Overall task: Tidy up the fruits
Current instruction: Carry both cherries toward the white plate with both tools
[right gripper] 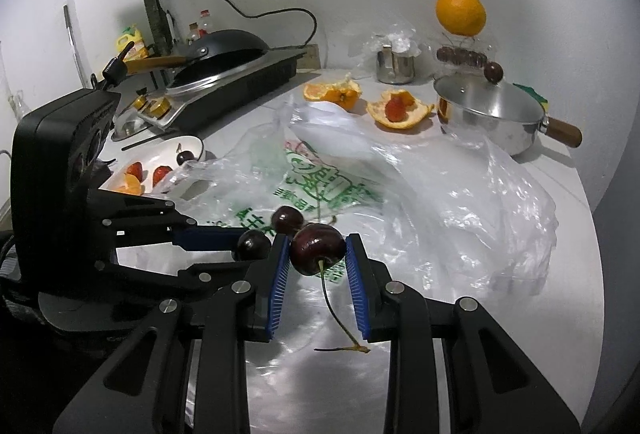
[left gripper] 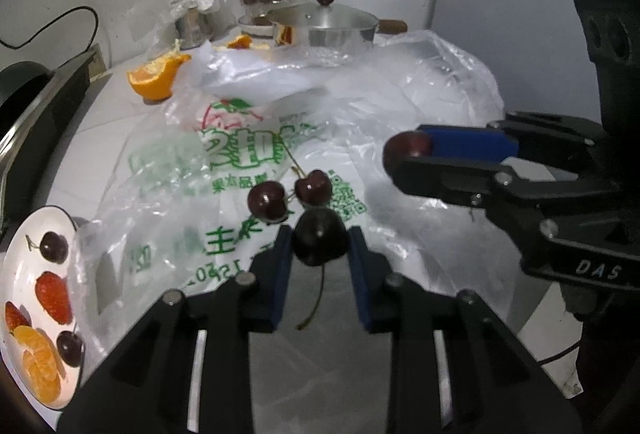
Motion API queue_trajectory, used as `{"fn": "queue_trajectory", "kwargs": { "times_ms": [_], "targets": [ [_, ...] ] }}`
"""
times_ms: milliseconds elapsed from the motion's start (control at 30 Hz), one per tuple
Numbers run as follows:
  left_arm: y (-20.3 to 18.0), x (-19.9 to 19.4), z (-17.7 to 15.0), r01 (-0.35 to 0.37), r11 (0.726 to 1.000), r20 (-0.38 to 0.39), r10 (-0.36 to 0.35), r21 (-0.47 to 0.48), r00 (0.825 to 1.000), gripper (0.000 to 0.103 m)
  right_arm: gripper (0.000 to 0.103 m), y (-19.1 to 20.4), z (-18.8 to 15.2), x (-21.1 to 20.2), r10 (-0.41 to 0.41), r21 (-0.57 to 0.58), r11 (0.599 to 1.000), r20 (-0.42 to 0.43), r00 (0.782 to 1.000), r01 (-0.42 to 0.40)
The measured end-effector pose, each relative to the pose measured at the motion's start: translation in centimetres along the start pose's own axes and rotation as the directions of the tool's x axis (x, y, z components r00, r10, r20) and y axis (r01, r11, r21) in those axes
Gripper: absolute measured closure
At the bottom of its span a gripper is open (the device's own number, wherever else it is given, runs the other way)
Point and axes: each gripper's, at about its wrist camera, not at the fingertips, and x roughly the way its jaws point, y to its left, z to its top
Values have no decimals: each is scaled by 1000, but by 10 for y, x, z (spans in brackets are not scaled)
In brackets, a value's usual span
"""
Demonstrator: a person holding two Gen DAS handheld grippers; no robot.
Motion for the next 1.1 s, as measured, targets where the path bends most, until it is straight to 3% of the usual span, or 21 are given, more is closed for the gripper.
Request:
{"fn": "queue_trajectory", "kwargs": {
  "times_ms": [1100],
  "targets": [
    [93,-101,-51,-16,996,150,29,-89,988,75,73,123,41,20,15,-116,993,-3,1000,-15]
  ]
}}
